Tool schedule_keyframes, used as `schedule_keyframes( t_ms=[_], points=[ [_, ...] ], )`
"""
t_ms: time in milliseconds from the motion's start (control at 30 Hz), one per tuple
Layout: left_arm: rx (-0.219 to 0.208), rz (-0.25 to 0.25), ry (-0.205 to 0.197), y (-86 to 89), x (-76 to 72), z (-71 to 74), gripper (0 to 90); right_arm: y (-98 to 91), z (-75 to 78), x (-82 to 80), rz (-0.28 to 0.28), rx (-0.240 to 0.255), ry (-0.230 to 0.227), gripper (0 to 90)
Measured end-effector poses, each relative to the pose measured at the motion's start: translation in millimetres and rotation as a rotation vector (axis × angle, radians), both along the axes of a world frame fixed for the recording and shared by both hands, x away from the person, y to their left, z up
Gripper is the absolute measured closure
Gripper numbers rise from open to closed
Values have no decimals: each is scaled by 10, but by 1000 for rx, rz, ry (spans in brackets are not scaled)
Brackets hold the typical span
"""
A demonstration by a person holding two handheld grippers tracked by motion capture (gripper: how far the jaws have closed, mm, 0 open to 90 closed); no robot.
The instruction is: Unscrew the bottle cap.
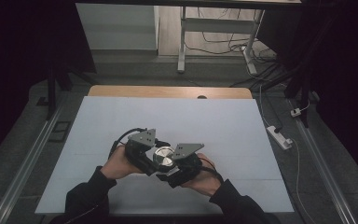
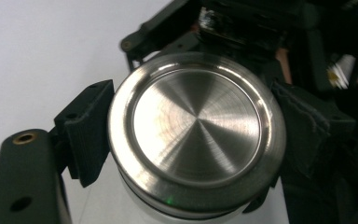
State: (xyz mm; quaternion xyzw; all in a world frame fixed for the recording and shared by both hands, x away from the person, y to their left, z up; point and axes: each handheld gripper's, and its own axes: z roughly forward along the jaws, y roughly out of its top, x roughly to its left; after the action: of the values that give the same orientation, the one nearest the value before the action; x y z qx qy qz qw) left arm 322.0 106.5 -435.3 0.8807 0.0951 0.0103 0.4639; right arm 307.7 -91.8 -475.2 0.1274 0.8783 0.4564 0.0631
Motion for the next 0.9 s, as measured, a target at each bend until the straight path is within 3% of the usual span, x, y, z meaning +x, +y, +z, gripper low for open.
schedule_keyframes(
  t_ms=[267, 367, 433, 533, 633, 700, 767, 800, 833, 867, 900],
  points=[
    [-46, 293, 28, -179, -40, -54, 193, -64, -19, 97, -160, 7, 21, 148],
    [-50, 345, 25, -237, -63, -71, 191, -80, -26, 120, -204, 9, 29, 148],
    [-43, 321, 18, -241, -54, -71, 184, -85, -30, 123, -209, 5, 31, 148],
    [-71, 280, 38, -189, -28, -33, 84, -81, -33, 118, -199, 7, 26, 148],
    [-71, 243, 18, -88, -18, 54, 24, -80, -24, 109, -172, 9, 19, 148],
    [-70, 180, 12, 26, 4, 110, 19, -81, -16, 101, -150, 9, 17, 148],
    [-60, 89, 47, 89, 33, 113, 39, -78, -7, 92, -120, 15, 20, 148],
    [-60, 89, 47, 89, 33, 113, 44, -74, -4, 87, -107, 17, 22, 148],
    [-40, -8, 58, 128, 41, 93, 57, -65, 2, 74, -85, 16, 19, 148],
    [-40, -8, 58, 128, 41, 93, 58, -56, 5, 62, -75, 17, 21, 148],
    [-35, -56, 53, 127, 36, 70, 70, -43, 5, 49, -52, 16, 20, 148]
  ],
)
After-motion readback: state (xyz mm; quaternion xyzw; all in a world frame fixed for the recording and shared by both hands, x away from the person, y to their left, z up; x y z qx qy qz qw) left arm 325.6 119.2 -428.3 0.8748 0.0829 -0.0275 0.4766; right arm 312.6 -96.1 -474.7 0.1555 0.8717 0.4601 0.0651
